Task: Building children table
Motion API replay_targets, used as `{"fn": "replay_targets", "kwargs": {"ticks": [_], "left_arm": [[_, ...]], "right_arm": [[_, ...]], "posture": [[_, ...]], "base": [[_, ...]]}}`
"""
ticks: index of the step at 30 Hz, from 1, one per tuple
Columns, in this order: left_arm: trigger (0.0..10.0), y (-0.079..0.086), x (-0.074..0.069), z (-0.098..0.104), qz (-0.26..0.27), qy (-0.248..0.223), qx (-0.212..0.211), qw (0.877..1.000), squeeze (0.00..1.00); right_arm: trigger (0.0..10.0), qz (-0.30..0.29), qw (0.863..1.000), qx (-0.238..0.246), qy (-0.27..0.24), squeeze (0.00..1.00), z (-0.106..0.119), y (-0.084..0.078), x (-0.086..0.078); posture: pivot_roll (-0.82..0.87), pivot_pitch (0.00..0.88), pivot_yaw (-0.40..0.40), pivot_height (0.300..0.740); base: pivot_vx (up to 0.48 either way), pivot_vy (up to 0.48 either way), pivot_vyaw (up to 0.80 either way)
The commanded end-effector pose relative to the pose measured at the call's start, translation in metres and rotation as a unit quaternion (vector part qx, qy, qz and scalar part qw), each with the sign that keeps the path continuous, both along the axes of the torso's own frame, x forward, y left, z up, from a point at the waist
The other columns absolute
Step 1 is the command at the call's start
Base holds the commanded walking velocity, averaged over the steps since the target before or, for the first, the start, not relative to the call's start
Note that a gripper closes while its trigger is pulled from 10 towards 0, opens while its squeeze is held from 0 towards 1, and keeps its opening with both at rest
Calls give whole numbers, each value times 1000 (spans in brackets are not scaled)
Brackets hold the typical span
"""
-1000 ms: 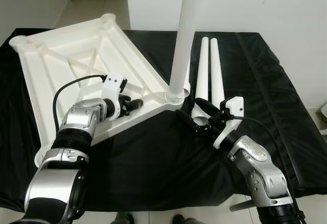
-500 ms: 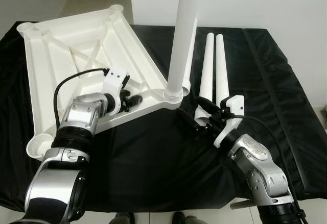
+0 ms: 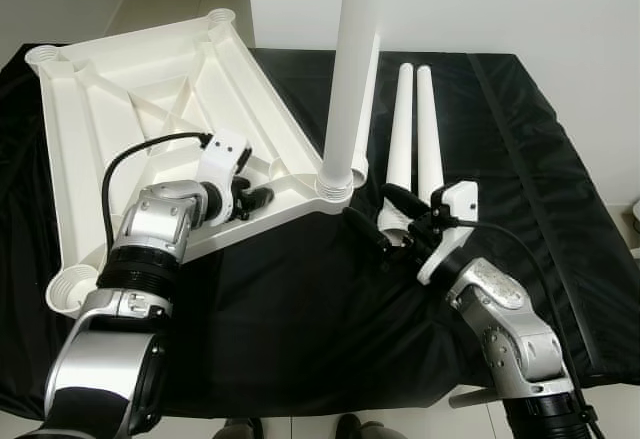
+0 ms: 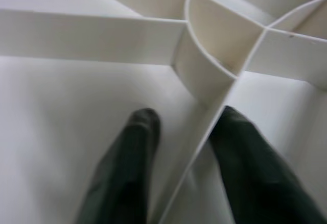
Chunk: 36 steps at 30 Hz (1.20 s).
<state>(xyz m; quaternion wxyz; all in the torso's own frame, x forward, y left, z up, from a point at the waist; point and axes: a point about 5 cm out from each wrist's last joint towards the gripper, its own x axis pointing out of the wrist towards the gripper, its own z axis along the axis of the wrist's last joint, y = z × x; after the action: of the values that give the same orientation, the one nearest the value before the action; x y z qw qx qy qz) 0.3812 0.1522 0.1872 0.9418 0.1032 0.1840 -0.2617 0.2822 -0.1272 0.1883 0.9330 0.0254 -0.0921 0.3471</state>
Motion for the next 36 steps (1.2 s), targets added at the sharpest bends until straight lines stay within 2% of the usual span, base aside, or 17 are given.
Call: {"fn": "replay_targets", "kwargs": {"ticks": [1,8,10,14,17,23,24,25,26,30,31,32,33,36], "left_arm": [[0,17,0,-13,89,7,28,996,0],[0,26,2,-13,119,14,42,992,0],[0,33,2,-13,142,10,50,989,0],[0,46,3,-10,202,-6,34,979,0],[0,49,3,-10,219,-11,37,975,0],[0,43,4,-12,209,-14,52,976,0],[745,40,3,-11,204,-13,50,978,0],[745,39,3,-11,201,-12,46,978,0],[10000,36,3,-11,193,-10,47,980,0],[10000,29,3,-12,168,-3,47,985,0],[10000,25,1,-11,147,-3,32,989,341],[10000,25,1,-11,147,-3,32,989,341],[10000,23,1,-10,137,-3,25,990,1000],[10000,17,-1,-5,100,-4,7,995,1000]], "right_arm": [[10000,4,1000,-2,4,0,-3,2,-1],[10000,3,1000,2,1,0,-2,4,-1],[10000,3,1000,4,1,0,-2,5,-1],[10000,1,1000,6,0,0,-2,6,-2],[10000,0,1000,8,0,0,-1,6,-1],[10000,-3,1000,11,-2,0,0,8,0],[10000,-3,1000,12,-2,0,0,8,0],[10000,-3,1000,12,-3,0,0,8,0],[10000,-4,1000,12,-3,0,0,8,0],[10000,-5,1000,13,-5,0,1,8,1],[10000,-6,1000,12,-6,0,1,8,2],[10000,-6,1000,12,-6,0,1,8,2],[10000,-7,1000,12,-6,0,1,8,2],[10000,-8,1000,12,-7,0,1,7,2]], "posture": [[-18,144,10,740],[-18,134,22,740],[-19,133,24,740],[-13,139,28,740],[-11,144,28,740],[-9,151,29,740],[-8,153,30,740],[-8,153,30,740],[-9,154,31,740],[-9,155,33,740],[-10,156,31,740],[-10,156,31,740],[-9,158,29,740],[-7,158,28,740]], "base": [[0,0,0],[0,0,0],[0,0,0],[0,0,0],[0,0,0],[0,0,0],[0,0,0],[0,0,0],[0,0,0],[0,0,0],[0,0,0],[0,0,0],[0,0,0],[0,0,0]]}}
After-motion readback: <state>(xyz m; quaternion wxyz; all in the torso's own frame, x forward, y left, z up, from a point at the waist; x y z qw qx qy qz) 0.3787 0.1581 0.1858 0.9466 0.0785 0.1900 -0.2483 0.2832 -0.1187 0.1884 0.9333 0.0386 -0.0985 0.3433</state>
